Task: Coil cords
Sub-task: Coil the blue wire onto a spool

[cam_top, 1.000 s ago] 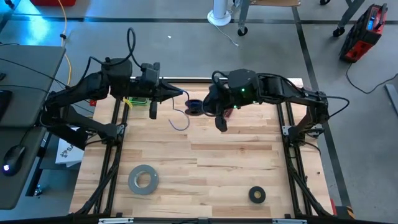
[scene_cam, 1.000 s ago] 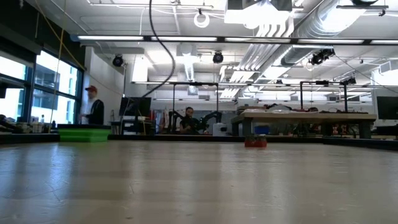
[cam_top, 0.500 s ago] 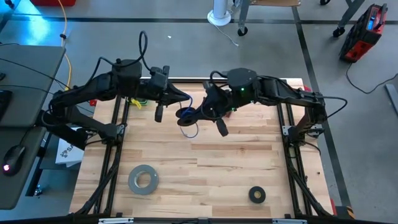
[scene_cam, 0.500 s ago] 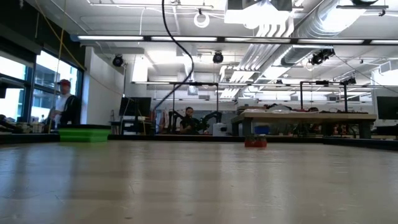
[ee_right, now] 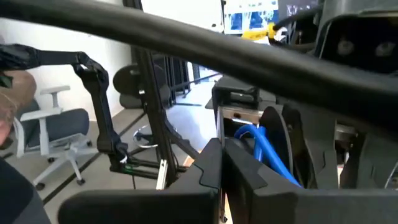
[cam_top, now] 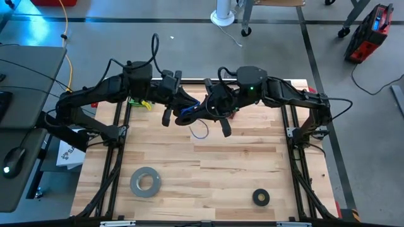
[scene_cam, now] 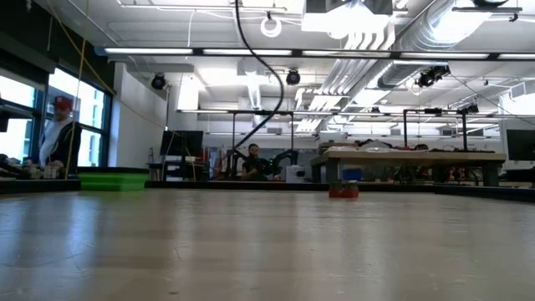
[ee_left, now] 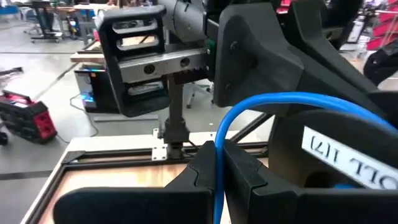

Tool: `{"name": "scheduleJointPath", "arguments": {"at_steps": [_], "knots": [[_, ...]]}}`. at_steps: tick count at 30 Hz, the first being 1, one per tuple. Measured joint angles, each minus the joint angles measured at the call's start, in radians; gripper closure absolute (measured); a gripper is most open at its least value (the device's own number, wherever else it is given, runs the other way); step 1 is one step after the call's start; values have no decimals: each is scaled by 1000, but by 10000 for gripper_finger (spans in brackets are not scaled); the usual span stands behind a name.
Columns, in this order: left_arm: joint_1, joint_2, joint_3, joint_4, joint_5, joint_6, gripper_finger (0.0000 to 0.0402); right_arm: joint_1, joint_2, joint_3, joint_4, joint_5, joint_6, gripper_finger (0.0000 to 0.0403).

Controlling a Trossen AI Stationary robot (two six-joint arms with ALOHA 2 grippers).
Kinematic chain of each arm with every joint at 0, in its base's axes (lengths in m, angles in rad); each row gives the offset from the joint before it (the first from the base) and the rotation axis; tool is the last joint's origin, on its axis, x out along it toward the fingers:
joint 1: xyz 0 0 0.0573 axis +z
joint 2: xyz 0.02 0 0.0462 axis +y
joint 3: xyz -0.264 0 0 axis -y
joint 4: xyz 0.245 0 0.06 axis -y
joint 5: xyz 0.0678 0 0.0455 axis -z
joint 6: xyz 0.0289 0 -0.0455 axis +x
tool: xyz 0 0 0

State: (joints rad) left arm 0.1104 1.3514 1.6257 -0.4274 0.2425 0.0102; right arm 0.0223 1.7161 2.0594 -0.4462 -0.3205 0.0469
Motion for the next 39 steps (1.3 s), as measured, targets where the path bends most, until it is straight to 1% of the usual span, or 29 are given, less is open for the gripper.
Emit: {"name": "scheduleJointPath", "arguments": {"at_steps": [5, 10, 17, 25, 28, 32, 35, 39], "knots": [[1, -13, 0, -3, 22, -34, 397, 0, 0, 0, 16, -1, -2, 403], [1, -30, 0, -30, 74, -42, 396, -6, 0, 0, 86, 1, -16, 403], [1, -53, 0, -118, 70, -155, 396, -28, -6, 0, 123, 3, -21, 403], [1, -80, 0, -154, 62, -157, 392, -42, -8, 0, 145, 3, -27, 403], [0, -82, 0, -177, 7, -174, 372, -44, -8, 0, 152, 5, -28, 403], [0, -82, -1, -197, -45, -192, 325, -48, -8, 0, 156, 5, -27, 403], [8, -82, -2, -213, -59, -191, 293, -49, -8, 0, 165, 5, -28, 403], [15, -78, -3, -248, -99, -178, 271, -52, -9, 0, 186, 3, -28, 403]]}}
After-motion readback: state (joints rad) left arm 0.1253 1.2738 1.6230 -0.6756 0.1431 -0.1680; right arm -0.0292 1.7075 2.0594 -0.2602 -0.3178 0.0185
